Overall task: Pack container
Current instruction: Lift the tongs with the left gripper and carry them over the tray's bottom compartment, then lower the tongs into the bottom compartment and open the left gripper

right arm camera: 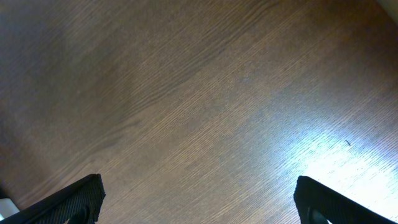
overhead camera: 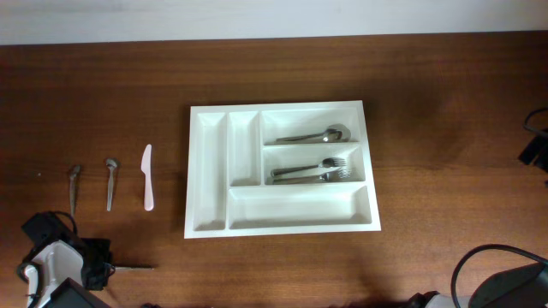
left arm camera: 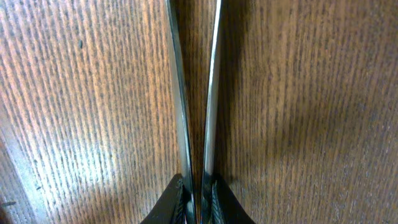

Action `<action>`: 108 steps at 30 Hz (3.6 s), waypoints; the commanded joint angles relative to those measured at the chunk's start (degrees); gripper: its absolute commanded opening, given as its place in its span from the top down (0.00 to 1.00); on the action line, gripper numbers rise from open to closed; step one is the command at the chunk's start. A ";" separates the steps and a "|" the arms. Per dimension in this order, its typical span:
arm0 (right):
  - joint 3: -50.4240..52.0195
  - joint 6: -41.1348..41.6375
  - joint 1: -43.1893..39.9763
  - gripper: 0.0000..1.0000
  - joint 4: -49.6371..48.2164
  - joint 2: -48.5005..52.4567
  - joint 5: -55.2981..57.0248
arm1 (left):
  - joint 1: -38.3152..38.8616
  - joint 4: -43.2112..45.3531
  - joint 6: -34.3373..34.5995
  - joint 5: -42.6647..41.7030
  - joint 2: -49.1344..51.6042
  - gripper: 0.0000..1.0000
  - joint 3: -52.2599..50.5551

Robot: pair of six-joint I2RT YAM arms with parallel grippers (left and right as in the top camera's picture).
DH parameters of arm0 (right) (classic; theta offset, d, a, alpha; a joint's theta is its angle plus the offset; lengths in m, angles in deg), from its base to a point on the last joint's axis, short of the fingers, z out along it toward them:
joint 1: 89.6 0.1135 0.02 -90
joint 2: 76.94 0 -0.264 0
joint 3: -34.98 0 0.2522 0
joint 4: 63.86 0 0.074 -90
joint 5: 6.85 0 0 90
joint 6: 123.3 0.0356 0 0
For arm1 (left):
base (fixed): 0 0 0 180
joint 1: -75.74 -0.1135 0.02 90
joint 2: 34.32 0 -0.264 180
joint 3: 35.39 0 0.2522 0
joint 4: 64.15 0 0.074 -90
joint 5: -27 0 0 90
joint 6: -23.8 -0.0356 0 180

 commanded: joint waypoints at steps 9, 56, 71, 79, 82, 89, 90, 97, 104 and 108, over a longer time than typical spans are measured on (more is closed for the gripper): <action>0.13 0.48 -0.20 0.01 0.00 -0.20 -0.50 | 1.01 0.02 -10.78 -18.58 -1.75 0.98 3.26; 0.13 0.50 -0.20 0.01 0.00 -0.20 -0.50 | 80.30 15.21 -66.62 -15.89 -7.54 0.98 19.85; 0.13 0.48 -0.20 0.01 0.00 -0.20 -0.50 | 80.37 15.87 -81.09 -16.15 -0.68 0.98 19.85; 0.13 0.48 -0.20 0.01 0.00 -0.20 -0.50 | 84.76 14.73 -82.95 -16.13 1.40 0.98 19.85; 0.13 0.48 -0.20 0.01 0.00 -0.20 -0.50 | 87.93 13.25 -87.06 -15.78 1.60 0.98 19.85; 0.13 0.48 -0.20 0.01 0.00 -0.20 -0.50 | 92.06 11.58 -87.47 -10.67 5.03 0.98 19.82; 0.13 0.48 -0.20 0.01 0.00 -0.20 -0.50 | 92.08 11.39 -87.47 -10.45 5.84 0.98 19.82; 0.13 0.48 -0.20 0.01 0.00 -0.20 -0.50 | 92.08 11.45 -87.45 -8.61 9.84 0.98 19.82; 0.13 0.48 -0.20 0.01 0.00 -0.20 -0.50 | 92.08 11.43 -87.47 -7.10 10.03 0.97 19.82; 0.13 0.48 -0.20 0.01 0.00 -0.20 -0.50 | 92.08 11.45 -87.47 -7.10 10.03 0.92 19.82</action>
